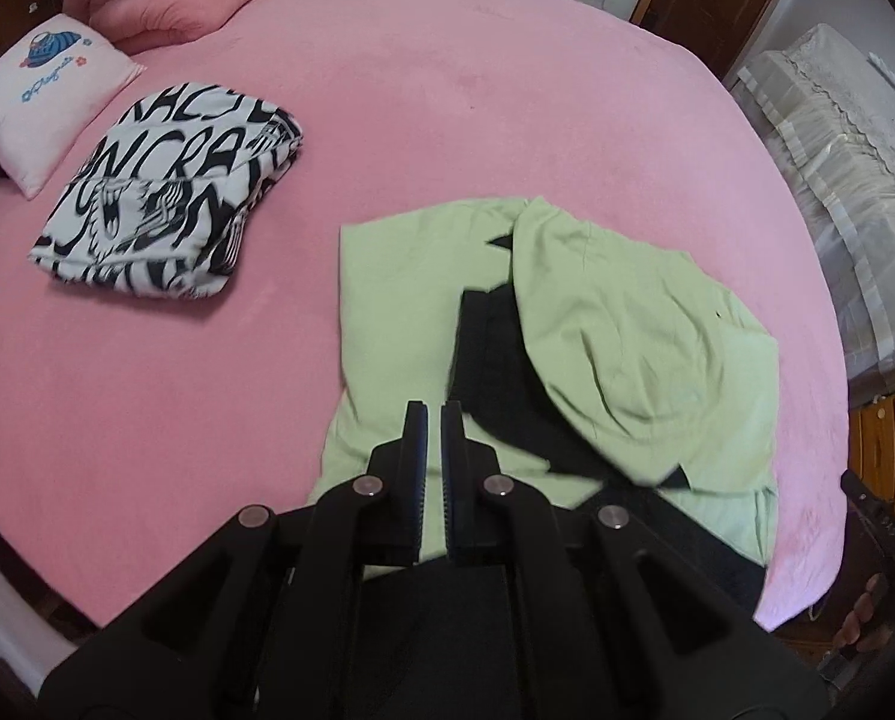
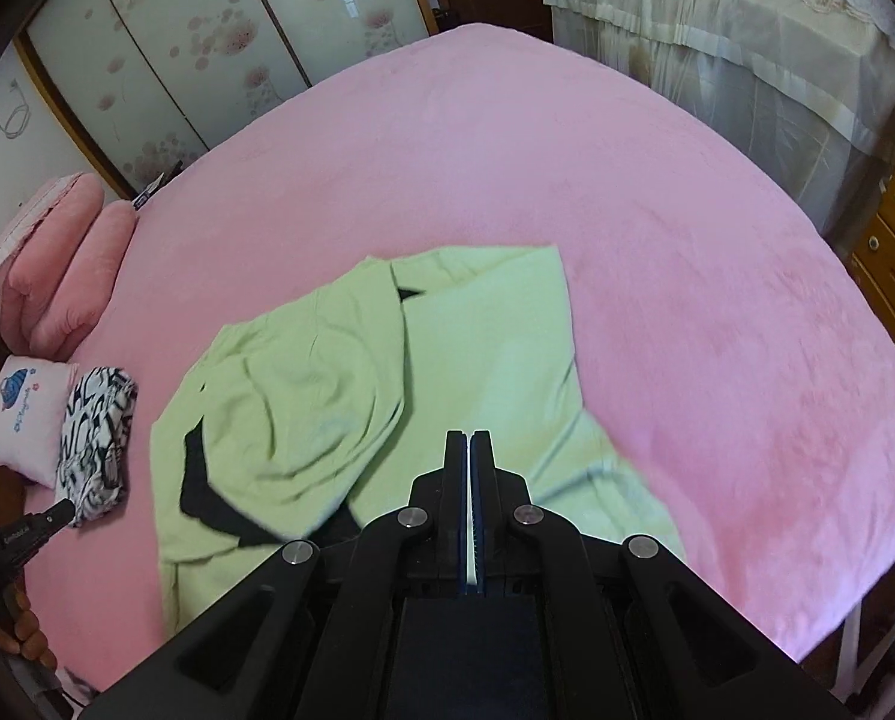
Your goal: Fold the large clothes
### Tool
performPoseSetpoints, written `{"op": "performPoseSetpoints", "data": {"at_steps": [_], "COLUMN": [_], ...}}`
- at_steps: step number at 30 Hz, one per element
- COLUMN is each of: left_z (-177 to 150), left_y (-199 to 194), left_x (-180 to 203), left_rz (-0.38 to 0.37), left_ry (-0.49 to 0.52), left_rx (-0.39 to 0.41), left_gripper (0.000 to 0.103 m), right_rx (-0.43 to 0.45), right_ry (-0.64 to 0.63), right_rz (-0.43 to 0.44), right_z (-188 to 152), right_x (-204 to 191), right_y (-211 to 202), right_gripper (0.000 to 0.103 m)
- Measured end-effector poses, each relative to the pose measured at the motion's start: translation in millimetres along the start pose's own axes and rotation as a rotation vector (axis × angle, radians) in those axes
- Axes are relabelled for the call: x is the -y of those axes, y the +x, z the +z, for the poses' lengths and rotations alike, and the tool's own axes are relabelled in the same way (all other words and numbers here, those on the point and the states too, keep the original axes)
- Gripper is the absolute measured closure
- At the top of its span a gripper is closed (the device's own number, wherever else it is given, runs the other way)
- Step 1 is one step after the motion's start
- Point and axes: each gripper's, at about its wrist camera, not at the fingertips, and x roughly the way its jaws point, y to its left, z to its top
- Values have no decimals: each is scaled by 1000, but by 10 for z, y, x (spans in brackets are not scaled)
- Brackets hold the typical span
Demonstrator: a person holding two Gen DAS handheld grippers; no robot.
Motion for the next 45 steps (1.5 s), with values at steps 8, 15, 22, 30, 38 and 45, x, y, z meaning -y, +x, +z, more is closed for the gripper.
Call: {"op": "performPoseSetpoints", "data": {"at_steps": [8, 15, 22, 30, 38, 45], "left_z": [-654, -1265, -1926, -2614, -3150, -3396], "left_y": [-597, -773, -834, -593, -235, 100], "left_x": [-72, 8, 246, 254, -220, -738], "left_rz": [-3, -20, -52, -38, 3, -14], "left_ry": [-89, -90, -72, -51, -91, -104], "left_rx": [-29, -70, -106, -242, -393, -442], "left_gripper": [100, 98, 32, 32, 32, 32], "right_rx": [-119, -156, -244, -311, -353, -322], "right_ry": [42, 54, 153, 213, 193, 93], "right_rz": [17, 74, 132, 87, 19, 100], "right_z": [-617, -1022, -1408, -1871, -2263, -2480], "right_x": [83, 244, 462, 912, 1575, 2038], "right_y": [-342, -475, -525, -434, -188, 100], "right_gripper": [80, 59, 34, 29, 29, 29]}}
